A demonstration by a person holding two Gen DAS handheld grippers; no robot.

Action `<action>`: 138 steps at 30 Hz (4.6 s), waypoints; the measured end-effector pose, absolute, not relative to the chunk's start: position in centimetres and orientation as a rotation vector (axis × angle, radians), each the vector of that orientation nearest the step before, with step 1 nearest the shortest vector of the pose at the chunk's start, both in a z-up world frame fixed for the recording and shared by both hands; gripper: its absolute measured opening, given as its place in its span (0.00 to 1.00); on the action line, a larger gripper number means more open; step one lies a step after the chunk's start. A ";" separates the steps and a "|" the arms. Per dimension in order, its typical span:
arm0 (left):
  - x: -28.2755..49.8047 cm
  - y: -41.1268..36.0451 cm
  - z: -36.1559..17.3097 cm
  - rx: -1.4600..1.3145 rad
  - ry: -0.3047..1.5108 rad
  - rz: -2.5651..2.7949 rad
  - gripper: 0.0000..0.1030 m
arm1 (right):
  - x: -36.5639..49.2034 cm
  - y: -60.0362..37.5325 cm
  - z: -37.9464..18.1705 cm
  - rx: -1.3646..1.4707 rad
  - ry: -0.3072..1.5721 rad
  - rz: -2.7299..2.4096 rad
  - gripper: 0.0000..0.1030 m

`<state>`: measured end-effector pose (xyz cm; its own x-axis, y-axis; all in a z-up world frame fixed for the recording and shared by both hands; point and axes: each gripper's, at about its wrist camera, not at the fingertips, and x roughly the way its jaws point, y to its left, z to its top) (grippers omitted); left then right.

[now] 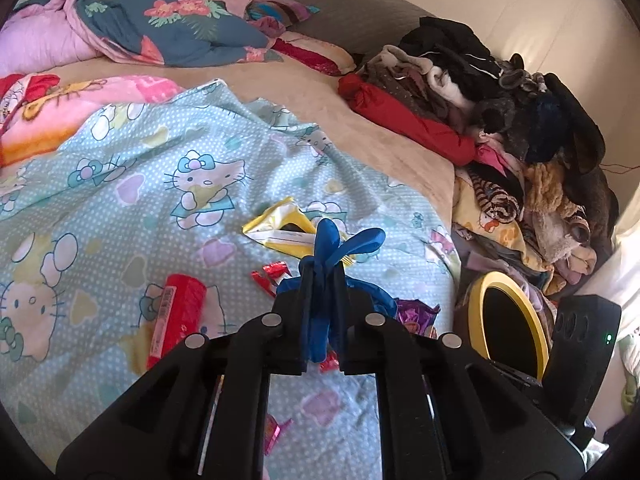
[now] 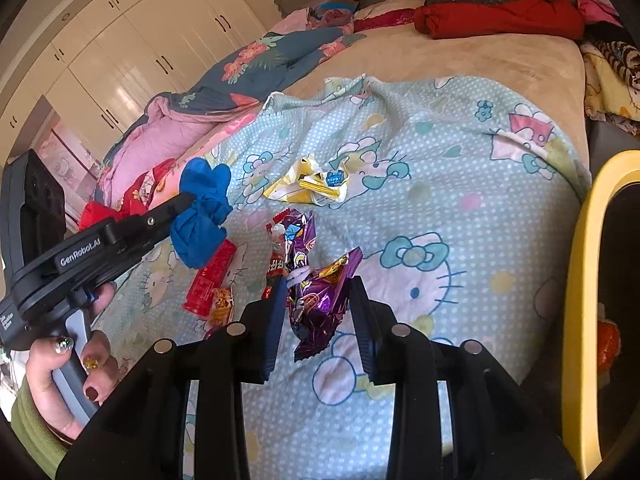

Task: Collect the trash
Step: 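Carry the blue glove and purple wrapper with both grippers over the bin, then open both grippers to drop the glove and wrapper into the bin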

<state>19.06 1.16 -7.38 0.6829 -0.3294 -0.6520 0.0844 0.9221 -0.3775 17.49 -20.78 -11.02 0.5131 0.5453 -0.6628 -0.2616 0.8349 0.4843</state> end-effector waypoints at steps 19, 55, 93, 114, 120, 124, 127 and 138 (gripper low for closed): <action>16.0 -2.0 -4.9 -0.310 0.746 -0.284 0.04 | 15.2 -24.0 -8.0 0.326 0.824 0.466 0.30; 14.2 -11.1 -2.5 -0.189 0.740 -0.457 0.04 | 12.5 -33.9 -5.4 0.392 0.724 0.301 0.30; 12.9 -21.8 -3.9 -0.048 0.776 -0.662 0.04 | 10.6 -45.5 -7.0 0.478 0.698 0.039 0.30; 13.2 -26.4 -7.5 0.018 0.847 -0.734 0.04 | 10.5 -49.1 -9.8 0.535 0.752 -0.044 0.32; 14.2 -27.2 -8.9 0.009 0.884 -0.739 0.04 | 10.6 -49.5 -10.6 0.542 0.776 -0.052 0.32; 14.9 -27.7 -9.7 0.010 0.905 -0.732 0.04 | 10.7 -49.8 -10.9 0.552 0.782 -0.055 0.34; 15.5 -27.9 -10.3 0.012 0.920 -0.725 0.04 | 10.7 -50.0 -11.1 0.555 0.787 -0.055 0.34; 16.5 -28.4 -11.6 0.020 0.954 -0.695 0.08 | 10.9 -50.1 -11.5 0.573 0.797 -0.056 0.38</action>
<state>16.50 -28.39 -11.55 0.3803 -0.5363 -0.7535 0.5531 0.7848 -0.2795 10.92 -50.08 -11.54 0.7058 0.1628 -0.6895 0.2584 0.8470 0.4645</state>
